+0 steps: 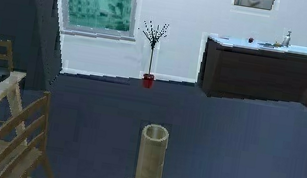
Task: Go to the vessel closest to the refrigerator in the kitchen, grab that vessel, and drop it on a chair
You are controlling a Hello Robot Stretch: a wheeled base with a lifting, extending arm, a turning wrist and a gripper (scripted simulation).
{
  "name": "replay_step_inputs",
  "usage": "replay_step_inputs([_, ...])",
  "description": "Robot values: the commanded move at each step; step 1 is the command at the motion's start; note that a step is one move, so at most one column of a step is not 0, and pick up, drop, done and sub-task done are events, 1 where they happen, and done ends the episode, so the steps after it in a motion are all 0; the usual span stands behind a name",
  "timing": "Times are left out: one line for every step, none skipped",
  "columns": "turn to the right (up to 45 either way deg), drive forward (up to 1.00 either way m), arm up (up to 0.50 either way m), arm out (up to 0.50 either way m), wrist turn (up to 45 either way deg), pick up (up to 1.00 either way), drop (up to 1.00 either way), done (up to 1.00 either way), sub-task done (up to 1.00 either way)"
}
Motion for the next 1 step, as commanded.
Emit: replay_step_inputs([-3.0, 0.0, 0.0, 0.0, 0.0, 0.0, 0.0, 0.0, 0.0])
